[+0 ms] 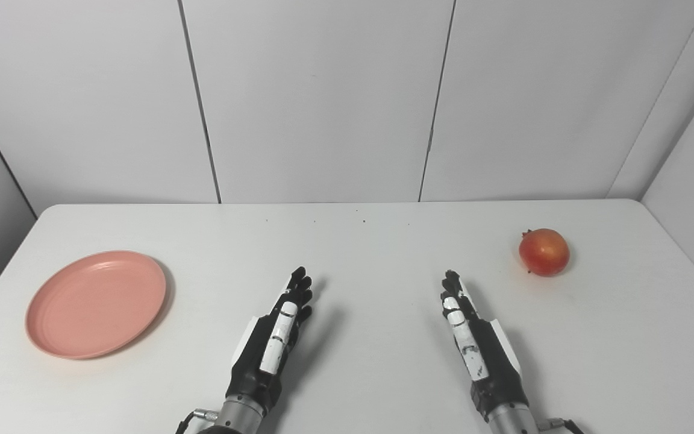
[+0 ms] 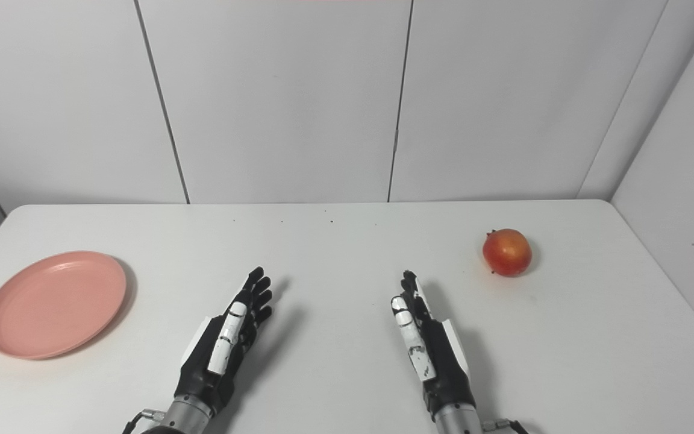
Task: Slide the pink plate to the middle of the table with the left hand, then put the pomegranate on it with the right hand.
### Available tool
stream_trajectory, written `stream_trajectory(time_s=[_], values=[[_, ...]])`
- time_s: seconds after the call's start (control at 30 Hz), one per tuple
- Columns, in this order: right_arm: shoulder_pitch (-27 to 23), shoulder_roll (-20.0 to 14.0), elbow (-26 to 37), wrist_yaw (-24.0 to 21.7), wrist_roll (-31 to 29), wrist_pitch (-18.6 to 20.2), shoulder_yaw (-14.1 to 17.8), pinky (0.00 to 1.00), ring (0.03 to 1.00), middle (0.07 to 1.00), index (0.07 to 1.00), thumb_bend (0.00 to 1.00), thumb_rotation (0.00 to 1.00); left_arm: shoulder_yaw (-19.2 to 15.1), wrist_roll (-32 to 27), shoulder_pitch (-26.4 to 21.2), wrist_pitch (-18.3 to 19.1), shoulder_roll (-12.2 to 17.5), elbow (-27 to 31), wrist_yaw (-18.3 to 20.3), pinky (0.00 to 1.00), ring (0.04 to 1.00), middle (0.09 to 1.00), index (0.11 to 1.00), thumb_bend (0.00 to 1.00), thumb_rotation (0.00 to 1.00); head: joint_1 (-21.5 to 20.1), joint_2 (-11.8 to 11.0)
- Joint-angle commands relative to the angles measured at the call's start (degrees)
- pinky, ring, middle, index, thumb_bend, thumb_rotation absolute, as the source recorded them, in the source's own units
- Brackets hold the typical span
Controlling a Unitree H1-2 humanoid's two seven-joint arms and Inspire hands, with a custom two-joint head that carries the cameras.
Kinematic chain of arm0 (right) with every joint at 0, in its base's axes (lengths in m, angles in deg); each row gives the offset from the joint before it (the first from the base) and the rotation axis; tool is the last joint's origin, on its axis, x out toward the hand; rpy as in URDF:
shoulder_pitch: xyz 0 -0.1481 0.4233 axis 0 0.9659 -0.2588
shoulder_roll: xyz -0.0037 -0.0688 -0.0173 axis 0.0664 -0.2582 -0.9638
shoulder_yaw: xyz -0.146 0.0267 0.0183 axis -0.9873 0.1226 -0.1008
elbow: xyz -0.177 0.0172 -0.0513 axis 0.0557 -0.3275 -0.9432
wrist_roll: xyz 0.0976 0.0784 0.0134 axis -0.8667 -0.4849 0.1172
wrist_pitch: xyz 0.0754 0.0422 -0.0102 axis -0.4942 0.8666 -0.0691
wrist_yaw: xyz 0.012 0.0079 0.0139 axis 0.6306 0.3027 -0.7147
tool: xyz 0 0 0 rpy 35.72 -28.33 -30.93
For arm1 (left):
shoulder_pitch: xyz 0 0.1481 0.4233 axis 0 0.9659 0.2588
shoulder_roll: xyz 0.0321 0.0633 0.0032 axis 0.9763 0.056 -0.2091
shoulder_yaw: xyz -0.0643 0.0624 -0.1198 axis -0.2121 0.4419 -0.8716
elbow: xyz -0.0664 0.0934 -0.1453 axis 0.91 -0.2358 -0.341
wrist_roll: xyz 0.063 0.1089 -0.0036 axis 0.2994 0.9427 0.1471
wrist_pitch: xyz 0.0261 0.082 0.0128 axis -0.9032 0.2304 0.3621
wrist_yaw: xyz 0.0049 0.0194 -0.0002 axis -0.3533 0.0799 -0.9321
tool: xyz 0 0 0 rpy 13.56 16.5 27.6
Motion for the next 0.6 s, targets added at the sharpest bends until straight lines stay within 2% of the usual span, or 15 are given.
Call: stream_trajectory(time_s=[0.0,0.57], values=[[-0.82,0.07,1.69,-0.09,0.03,-0.99,-0.09,1.00,0.999,1.000,1.000,0.36,1.00,0.38,0.67,-0.24,-1.38,-0.43,0.63,-0.17,1.00,0.996,1.000,1.000,0.43,1.00,0.10,0.08],[-0.76,0.29,2.04,-0.03,-0.26,-0.66,-0.02,1.00,0.994,1.000,1.000,0.35,1.00,0.46,0.79,-0.16,-1.31,-0.45,1.06,-0.40,1.00,0.998,1.000,1.000,0.43,1.00,0.23,0.18]])
